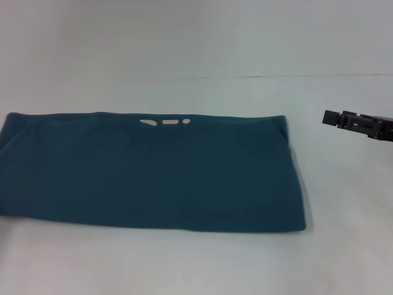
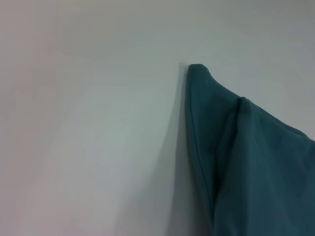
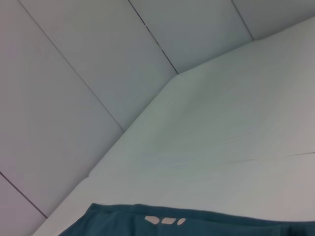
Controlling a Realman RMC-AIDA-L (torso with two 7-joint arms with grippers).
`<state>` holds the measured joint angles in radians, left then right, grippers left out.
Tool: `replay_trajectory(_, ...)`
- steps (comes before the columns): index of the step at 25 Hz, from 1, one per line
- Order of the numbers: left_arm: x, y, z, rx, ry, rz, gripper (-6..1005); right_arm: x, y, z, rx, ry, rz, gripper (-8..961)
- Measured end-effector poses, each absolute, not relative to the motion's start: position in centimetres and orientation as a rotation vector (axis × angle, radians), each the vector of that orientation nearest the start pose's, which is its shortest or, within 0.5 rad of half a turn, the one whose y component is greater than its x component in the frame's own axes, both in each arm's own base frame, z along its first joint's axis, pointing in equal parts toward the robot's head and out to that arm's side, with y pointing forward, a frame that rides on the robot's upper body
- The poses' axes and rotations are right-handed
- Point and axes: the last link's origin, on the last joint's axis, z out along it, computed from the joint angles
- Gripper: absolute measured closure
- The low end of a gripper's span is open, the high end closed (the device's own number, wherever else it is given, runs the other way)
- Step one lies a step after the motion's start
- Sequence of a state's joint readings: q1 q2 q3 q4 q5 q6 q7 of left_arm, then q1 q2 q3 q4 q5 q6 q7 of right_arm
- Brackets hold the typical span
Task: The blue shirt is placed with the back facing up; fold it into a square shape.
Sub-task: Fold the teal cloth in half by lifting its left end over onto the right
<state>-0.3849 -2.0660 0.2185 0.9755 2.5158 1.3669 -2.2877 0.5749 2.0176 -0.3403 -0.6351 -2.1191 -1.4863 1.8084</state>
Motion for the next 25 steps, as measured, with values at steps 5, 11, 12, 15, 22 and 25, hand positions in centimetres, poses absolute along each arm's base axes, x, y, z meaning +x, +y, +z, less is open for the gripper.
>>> replay_trajectory(5, -41.1, 27.1, 12.1, -1.586, -1.766, -0.412, 980, 29.5, 36.1, 5.7, -2.271, 1.245, 0.848, 76)
replay_trajectory(11, -40.9, 26.8, 13.0, -1.583, -1.758, -0.444, 978, 29.6, 36.1, 5.7, -2.266, 1.249, 0.848, 77)
replay_trajectory(12, -40.3, 27.0, 12.9, -1.608, -1.753, -0.478, 978, 29.7, 36.0, 5.7, -2.263, 1.252, 0.847, 78)
replay_trajectory(15, -38.0, 28.4, 12.5, -1.711, -1.714, -0.605, 976, 30.0, 35.7, 5.7, -2.257, 1.258, 0.842, 78)
replay_trajectory(22, -27.5, 34.7, 7.8, -2.127, -1.54, -0.982, 974, 31.0, 35.0, 6.3, -2.242, 1.271, 0.827, 79)
replay_trajectory(25, -23.4, 36.7, 5.1, -2.259, -1.485, -1.052, 973, 31.4, 34.6, 6.7, -2.245, 1.266, 0.819, 80)
